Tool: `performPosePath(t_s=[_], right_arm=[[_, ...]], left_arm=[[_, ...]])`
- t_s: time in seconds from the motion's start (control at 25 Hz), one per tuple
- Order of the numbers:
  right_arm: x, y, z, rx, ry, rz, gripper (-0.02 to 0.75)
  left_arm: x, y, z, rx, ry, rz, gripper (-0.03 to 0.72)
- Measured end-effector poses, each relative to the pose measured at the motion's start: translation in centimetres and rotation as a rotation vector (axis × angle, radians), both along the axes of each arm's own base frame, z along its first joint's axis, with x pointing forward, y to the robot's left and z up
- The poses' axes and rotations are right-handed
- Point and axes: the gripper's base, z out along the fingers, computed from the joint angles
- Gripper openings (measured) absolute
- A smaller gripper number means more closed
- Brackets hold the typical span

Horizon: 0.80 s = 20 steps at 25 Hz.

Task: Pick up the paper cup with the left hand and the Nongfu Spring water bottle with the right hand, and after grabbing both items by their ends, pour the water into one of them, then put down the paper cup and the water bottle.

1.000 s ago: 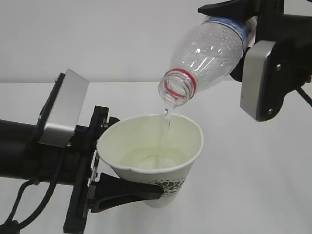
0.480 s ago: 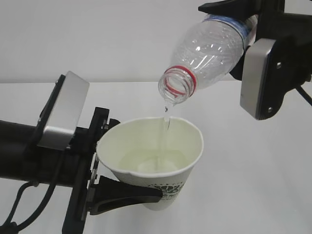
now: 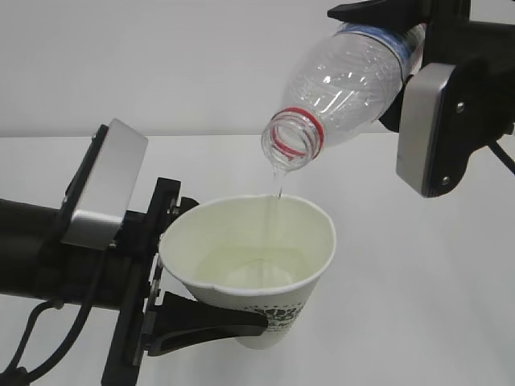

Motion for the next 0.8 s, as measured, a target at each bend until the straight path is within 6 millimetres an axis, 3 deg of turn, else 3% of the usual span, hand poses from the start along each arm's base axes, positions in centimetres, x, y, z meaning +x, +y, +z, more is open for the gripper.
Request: performPosePath(t_s=[0.8], right_arm=[[0.02,-0.01,0.02,-0.004,-0.008,-0.001,0.47]], left_arm=[[-0.01,0.0,-0.01,0.001,-0.001,-0.001,0.447]])
